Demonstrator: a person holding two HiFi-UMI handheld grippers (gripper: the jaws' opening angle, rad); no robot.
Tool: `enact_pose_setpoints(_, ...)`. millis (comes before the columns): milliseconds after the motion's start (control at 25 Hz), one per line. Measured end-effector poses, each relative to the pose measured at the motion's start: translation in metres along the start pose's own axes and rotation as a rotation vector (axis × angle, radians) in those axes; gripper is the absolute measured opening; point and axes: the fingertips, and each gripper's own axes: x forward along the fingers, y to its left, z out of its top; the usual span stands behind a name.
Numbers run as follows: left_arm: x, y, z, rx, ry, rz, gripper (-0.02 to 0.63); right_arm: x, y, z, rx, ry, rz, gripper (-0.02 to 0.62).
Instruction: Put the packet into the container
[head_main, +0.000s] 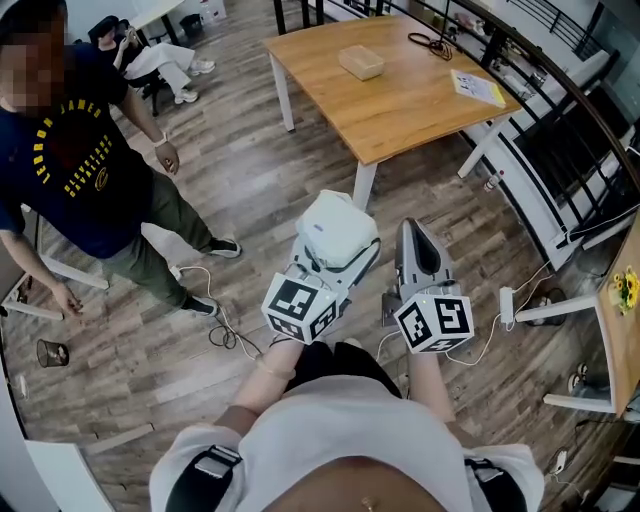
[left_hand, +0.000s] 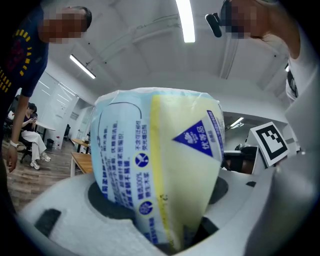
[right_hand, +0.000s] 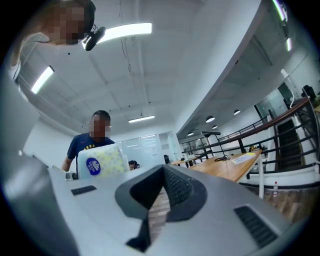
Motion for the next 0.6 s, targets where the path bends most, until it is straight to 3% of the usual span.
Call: enact_pose_setpoints(600,0.018,-0.012,-0.010,0.013,-0.020,0.055,0.334,-0.007,-0.032,0.002,-0.015,-0.006,0.038,0.012)
